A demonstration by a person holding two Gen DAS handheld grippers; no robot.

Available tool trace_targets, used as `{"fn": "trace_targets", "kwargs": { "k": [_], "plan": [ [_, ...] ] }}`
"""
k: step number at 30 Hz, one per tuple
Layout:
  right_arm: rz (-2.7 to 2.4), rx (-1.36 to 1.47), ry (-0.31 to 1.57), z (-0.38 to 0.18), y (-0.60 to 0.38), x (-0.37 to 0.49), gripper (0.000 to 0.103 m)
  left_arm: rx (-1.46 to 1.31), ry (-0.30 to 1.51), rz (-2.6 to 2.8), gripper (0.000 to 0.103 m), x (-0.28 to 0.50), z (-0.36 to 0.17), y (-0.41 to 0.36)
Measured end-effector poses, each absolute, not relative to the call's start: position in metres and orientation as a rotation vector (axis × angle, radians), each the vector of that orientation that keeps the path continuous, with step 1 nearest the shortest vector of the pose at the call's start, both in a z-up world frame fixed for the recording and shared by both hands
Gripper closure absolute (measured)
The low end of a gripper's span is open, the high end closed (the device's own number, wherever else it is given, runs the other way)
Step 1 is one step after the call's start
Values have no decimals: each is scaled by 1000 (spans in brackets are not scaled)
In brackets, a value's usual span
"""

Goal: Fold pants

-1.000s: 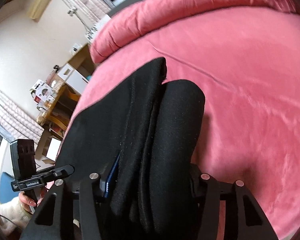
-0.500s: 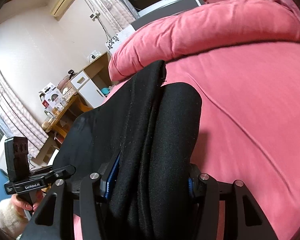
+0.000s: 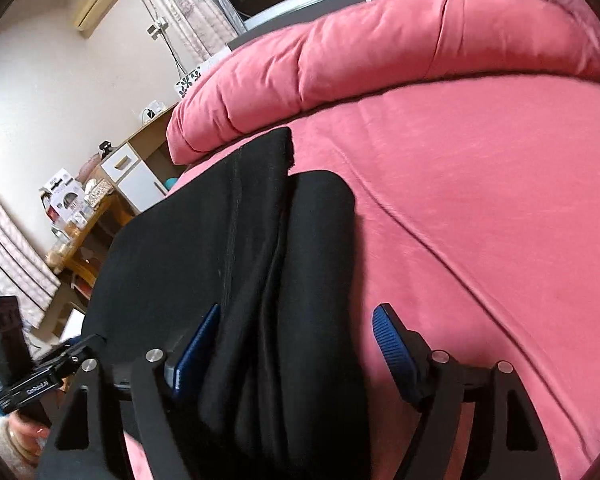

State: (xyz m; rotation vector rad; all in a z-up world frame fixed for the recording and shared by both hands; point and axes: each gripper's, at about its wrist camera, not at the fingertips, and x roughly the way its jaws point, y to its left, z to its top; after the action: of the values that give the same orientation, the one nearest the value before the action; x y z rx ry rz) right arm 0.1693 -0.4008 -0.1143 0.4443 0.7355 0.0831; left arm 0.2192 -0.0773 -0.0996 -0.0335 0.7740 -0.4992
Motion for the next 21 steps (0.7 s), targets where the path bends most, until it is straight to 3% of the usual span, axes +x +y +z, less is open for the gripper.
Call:
{"fn": "trace_targets", "kwargs": {
  "k": [8,21],
  "plan": [
    [-43,319,692,-75,-360,109,23,5,789,-391,37,154,-91,-70],
    [-71,134,652,-47,-266,22,9,101,734,-240,37,71,-57,-61]
  ]
}}
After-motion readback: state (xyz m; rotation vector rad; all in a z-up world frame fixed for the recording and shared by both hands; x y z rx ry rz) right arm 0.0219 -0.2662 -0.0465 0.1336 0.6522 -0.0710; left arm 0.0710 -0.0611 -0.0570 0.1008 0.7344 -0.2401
